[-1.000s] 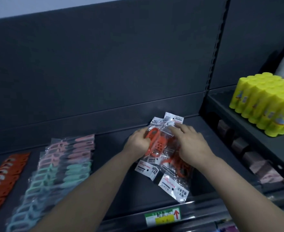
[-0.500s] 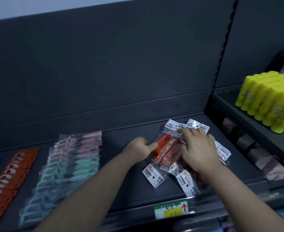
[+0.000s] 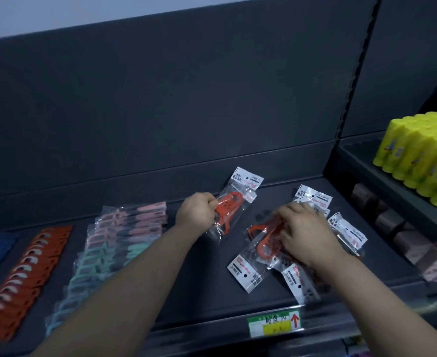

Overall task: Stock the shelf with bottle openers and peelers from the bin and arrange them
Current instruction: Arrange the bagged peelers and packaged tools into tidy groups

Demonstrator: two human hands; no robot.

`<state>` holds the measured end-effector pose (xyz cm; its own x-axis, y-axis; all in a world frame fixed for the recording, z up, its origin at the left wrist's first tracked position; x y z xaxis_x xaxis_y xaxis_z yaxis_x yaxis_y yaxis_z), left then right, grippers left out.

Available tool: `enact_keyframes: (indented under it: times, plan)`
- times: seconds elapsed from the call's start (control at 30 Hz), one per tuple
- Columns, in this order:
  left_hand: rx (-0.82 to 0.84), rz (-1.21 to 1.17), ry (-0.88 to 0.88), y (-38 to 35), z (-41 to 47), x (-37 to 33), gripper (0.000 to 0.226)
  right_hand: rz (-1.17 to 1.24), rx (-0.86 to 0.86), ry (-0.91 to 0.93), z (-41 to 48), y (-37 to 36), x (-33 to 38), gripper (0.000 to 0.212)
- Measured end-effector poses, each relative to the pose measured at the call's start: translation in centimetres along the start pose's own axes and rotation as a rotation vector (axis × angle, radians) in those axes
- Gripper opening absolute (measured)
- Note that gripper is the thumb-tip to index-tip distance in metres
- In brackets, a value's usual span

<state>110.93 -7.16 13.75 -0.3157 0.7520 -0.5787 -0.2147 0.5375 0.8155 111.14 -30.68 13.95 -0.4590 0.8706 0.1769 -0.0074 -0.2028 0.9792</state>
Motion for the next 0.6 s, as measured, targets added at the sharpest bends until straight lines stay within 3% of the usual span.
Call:
enact_keyframes:
  times: [0.1, 0.2, 0.4, 0.6]
  plan:
    - [0.136, -0.063, 0.013, -2.1, 0.6, 0.7, 0.020, 0.053, 0.055, 0.097, 0.0, -0.2, 0.6, 0.045]
    - [0.268, -0.210, 0.016, -4.1, 0.6, 0.9, 0.025, 0.042, 0.018, 0.068, 0.5, 0.1, 0.5, 0.041]
    - [0.026, -0.381, 0.051, -2.2, 2.8, 1.8, 0.023, -0.023, 0.021, 0.121, 2.3, -0.2, 2.0, 0.035]
    - [0.129, -0.151, -0.069, -2.2, 4.6, 0.9, 0.018, -0.050, 0.205, 0.202, 5.8, -1.6, 3.8, 0.041]
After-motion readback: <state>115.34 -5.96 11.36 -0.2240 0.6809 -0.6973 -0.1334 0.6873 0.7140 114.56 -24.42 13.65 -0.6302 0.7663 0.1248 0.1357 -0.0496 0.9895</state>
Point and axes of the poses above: each hand's wrist, its own z-axis towards the middle knuckle, its own y-axis out of the back of the hand, x = y × z, the point moved 5 cm from there along z, towards the middle knuckle, and after that the axes turned 4 degrees about -z, right-handed, at the moved point
